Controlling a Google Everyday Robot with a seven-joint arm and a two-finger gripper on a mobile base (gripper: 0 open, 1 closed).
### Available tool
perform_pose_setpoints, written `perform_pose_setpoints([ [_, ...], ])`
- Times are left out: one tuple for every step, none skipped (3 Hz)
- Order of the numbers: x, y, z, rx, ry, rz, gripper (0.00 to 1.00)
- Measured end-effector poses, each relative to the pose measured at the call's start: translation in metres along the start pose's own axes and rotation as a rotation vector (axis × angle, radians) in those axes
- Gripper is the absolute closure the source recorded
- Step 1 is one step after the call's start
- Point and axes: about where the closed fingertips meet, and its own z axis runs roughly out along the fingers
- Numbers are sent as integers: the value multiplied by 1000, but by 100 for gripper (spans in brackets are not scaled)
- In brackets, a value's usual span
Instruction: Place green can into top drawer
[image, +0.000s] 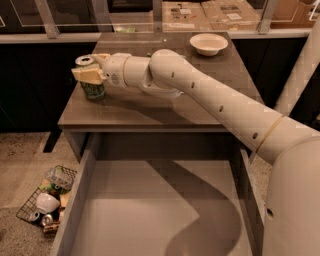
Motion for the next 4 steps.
perform_pose_setpoints([
  [-10,5,-4,-2,-6,-9,100],
  [-28,15,-18,11,-14,-30,100],
  [-58,40,-50,49,-14,-70,100],
  [-68,74,-87,73,4,-100,100],
])
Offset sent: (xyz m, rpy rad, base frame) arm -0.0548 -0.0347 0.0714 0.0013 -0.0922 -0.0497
